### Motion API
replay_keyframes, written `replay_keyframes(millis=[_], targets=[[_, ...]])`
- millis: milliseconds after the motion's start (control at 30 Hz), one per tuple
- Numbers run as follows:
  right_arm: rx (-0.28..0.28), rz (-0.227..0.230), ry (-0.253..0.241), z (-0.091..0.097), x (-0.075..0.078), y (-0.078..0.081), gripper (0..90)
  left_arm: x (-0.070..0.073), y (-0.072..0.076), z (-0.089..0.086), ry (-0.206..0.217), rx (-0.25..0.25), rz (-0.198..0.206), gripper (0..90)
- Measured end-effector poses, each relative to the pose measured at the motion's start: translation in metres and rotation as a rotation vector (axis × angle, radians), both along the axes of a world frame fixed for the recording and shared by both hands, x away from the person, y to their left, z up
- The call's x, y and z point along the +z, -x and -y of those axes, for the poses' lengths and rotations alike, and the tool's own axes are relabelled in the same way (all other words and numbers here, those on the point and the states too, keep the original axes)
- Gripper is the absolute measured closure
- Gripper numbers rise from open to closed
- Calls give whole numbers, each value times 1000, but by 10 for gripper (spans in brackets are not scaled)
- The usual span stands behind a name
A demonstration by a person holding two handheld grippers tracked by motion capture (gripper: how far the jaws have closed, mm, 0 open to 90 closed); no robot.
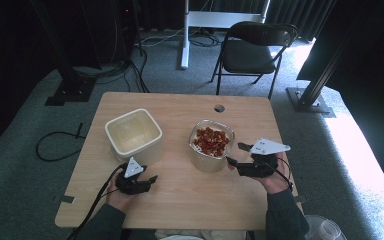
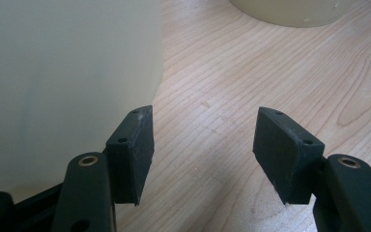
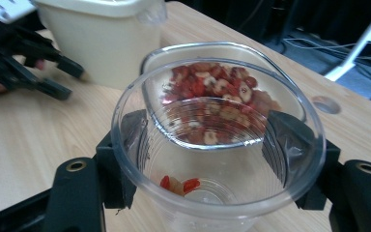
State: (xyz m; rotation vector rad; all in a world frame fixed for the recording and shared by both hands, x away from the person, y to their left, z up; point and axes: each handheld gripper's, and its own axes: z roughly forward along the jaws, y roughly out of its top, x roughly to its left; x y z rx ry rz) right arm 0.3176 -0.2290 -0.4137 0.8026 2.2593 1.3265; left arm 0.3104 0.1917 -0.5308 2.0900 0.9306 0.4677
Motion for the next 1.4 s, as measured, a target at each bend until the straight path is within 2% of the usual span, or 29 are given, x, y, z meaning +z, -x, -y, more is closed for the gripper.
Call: replay_keyframes(millis=[167, 533, 833, 1167, 1400], targets=[[36, -23, -46, 0, 0, -2, 327, 0, 0, 1, 1, 0, 1, 407], [75, -38, -66, -8, 1, -3, 327, 0, 0, 1, 2, 1, 1, 407], [140, -48, -77, -20, 4, -1, 326, 0, 0, 1, -2, -3, 1, 407], [203, -52, -82, -43, 7, -5, 327, 0, 0, 1, -2, -3, -1, 407], [243, -51, -92, -69, 10, -11, 327, 0, 0, 1, 1, -3, 2, 407]])
